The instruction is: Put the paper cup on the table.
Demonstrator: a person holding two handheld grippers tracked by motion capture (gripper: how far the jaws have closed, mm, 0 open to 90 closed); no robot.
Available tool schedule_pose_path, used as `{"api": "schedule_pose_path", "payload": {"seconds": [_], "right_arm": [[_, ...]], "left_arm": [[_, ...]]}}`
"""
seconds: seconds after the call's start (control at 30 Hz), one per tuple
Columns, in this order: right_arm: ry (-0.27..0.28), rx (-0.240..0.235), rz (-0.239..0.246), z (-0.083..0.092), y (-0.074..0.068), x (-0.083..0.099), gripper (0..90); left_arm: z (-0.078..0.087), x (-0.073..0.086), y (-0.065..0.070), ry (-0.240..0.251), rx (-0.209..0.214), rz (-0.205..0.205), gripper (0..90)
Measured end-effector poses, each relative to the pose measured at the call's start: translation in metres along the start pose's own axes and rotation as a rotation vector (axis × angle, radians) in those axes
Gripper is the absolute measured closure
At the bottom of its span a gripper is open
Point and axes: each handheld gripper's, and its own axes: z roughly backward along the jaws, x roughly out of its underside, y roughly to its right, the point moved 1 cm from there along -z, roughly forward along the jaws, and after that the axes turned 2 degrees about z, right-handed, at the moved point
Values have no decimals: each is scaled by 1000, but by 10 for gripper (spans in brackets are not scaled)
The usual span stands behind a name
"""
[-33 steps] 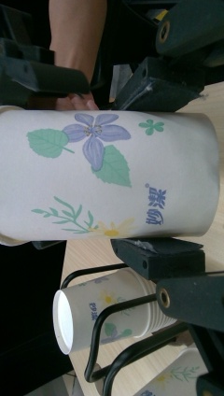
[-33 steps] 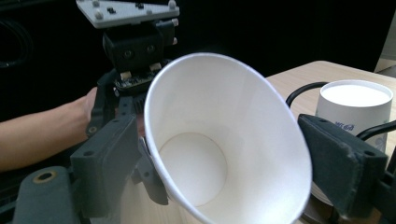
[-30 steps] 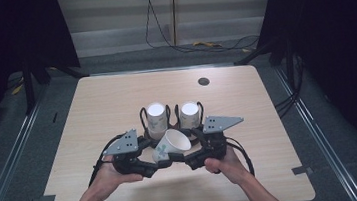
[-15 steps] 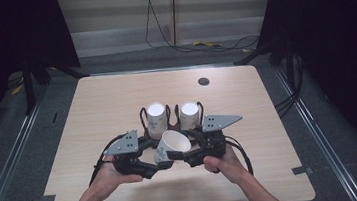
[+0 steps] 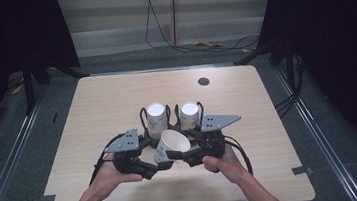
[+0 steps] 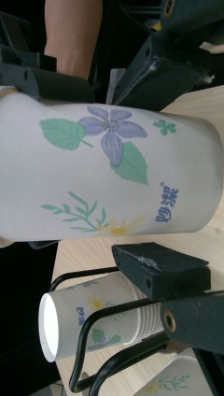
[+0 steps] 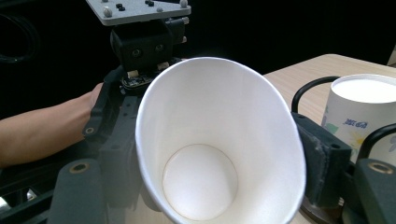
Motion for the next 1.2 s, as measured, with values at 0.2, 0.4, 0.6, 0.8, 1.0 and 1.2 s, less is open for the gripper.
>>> {"api": "schedule_pose_path", "payload": {"seconds": [0.2, 0.4, 0.6, 0.8, 1.0, 1.2], "right_arm": [[0, 4, 1, 1, 1, 0, 283], [-9, 23, -5, 4, 3, 1, 283], [-22, 51, -21, 8, 9, 2, 281], [-35, 67, -25, 10, 13, 5, 281], [-44, 90, -37, 12, 16, 6, 282], [-60, 124, -49, 16, 17, 8, 282]], "left_arm": [[-3, 2, 0, -10, -7, 6, 168], [-5, 6, -3, -29, -21, 6, 157], [-6, 11, -5, -75, -26, 25, 159], [-1, 18, -10, -98, -68, 41, 160], [6, 28, -15, -128, -129, 72, 158], [12, 37, -18, -169, -202, 102, 158]]}}
